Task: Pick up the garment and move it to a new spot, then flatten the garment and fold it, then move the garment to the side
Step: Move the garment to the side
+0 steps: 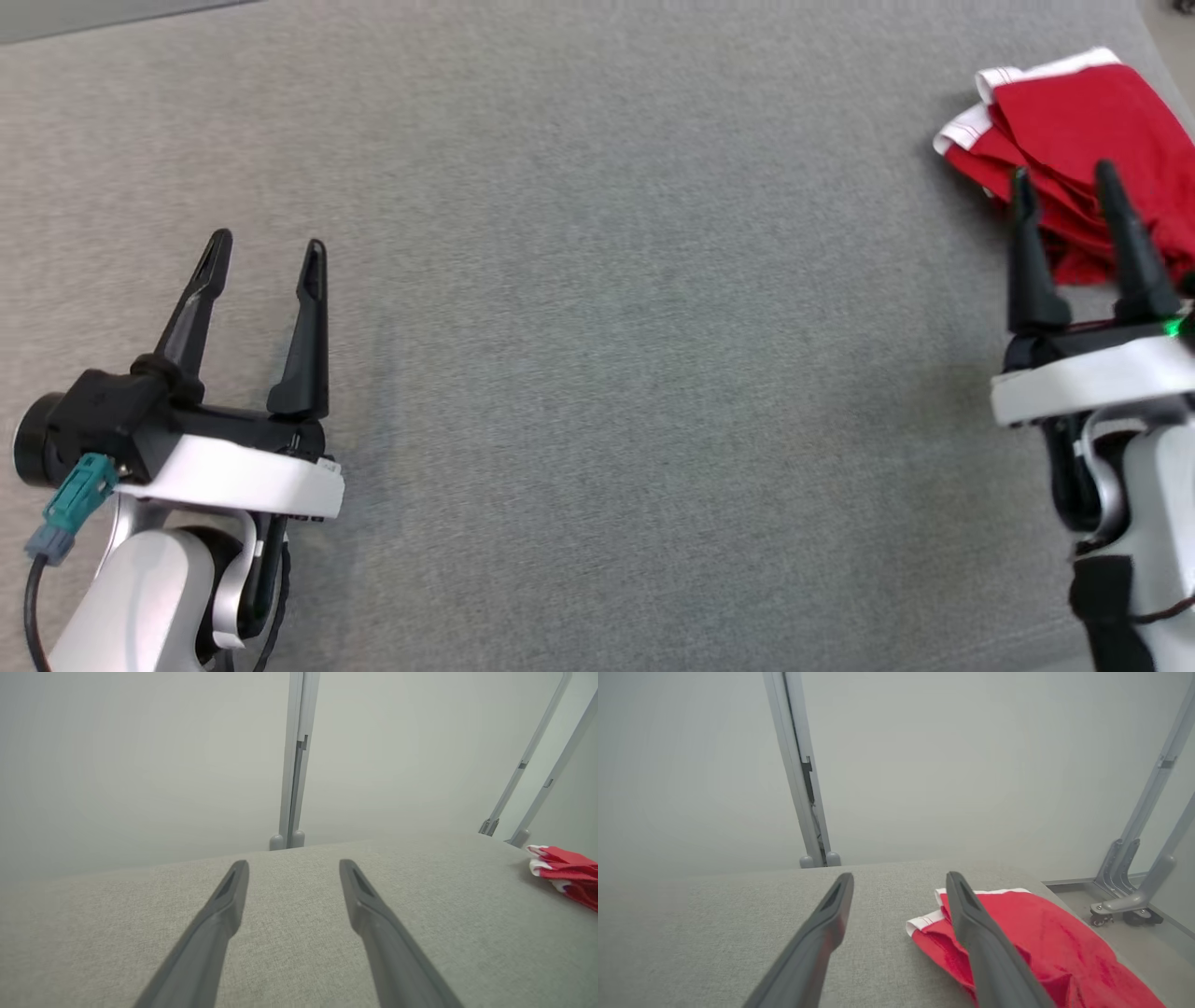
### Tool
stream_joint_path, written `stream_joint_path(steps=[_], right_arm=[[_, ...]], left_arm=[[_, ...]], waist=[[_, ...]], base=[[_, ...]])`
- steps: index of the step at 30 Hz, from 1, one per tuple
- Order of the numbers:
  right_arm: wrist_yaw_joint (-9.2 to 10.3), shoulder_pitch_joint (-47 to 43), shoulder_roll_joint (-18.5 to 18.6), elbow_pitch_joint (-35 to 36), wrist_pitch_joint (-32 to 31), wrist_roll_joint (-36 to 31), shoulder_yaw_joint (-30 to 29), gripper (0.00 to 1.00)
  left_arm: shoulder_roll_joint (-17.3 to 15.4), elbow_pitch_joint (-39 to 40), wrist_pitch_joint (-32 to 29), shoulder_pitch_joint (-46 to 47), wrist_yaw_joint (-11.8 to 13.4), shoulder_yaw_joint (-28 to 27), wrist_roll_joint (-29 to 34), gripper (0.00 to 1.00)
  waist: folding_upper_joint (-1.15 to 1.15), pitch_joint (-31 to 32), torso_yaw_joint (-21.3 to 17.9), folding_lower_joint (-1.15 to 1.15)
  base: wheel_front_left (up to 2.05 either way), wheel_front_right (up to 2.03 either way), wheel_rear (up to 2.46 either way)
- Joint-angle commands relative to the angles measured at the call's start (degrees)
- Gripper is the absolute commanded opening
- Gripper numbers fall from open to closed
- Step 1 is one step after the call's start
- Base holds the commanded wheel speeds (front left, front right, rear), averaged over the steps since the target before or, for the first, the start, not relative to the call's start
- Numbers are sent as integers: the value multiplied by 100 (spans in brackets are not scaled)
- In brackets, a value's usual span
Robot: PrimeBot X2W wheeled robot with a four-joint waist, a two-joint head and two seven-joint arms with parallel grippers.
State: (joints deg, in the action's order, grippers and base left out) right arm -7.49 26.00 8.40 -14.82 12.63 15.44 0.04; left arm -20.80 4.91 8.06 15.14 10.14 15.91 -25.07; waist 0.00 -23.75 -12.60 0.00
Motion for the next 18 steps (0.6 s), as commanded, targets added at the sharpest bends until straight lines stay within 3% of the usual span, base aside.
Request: stream_joint_path(steps=[1, 9, 18], right_arm=[[-1, -144, -47, 116, -46, -87, 2, 100], [-2, -677, -377, 663, -372, -368, 121, 100], [-2, -1211, -496, 891, -626, -459, 199, 100]], left_arm=[[9, -55, 66, -75, 9, -47, -56, 100], [192, -393, 356, -464, 148, -226, -287, 100], [191, -470, 414, -970, 204, -264, -433, 100]], waist=[[0, 256, 267, 0], [0, 820, 798, 0], [0, 1340, 1065, 0]], base=[[0, 0, 0], [0, 0, 0], [0, 0, 0]])
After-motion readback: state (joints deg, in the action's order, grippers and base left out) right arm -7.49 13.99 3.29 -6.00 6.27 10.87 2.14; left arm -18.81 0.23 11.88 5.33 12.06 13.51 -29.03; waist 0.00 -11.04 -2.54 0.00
